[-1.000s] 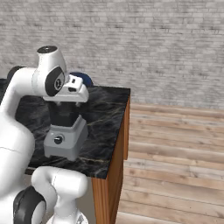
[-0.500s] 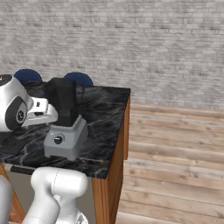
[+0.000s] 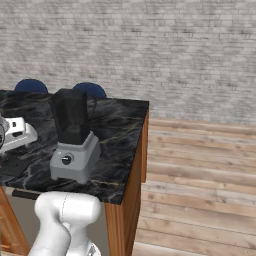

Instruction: Close the lid blender by securely placing the lid on top.

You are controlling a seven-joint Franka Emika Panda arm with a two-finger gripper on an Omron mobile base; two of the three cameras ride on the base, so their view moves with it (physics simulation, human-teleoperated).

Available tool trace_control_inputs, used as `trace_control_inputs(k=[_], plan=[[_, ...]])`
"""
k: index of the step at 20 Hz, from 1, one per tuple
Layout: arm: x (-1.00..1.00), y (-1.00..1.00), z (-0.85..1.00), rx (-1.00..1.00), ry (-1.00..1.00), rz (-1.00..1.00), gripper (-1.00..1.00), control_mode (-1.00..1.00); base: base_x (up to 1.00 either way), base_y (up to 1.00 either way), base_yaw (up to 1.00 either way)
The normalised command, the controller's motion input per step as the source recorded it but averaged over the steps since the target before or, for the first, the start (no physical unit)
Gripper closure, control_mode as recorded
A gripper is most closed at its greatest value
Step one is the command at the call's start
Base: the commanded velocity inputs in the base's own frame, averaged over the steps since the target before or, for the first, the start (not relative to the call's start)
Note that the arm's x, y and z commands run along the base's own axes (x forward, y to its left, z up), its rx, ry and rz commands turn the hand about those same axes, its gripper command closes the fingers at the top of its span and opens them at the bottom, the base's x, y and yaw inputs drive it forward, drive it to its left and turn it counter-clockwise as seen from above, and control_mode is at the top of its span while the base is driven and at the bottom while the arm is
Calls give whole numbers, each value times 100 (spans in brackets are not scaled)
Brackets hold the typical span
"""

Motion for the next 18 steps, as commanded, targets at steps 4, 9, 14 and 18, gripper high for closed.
trace_control_inputs(k=[4, 9, 14, 18], plan=[[0, 98, -7, -15, 14, 15, -100, -100, 0, 0, 0], [1, 77, -33, -8, 12, 13, -100, -100, 0, 0, 0], [25, 34, -31, -2, 23, 6, -100, -100, 0, 0, 0], [6, 0, -35, 0, 13, 4, -100, -100, 0, 0, 0]])
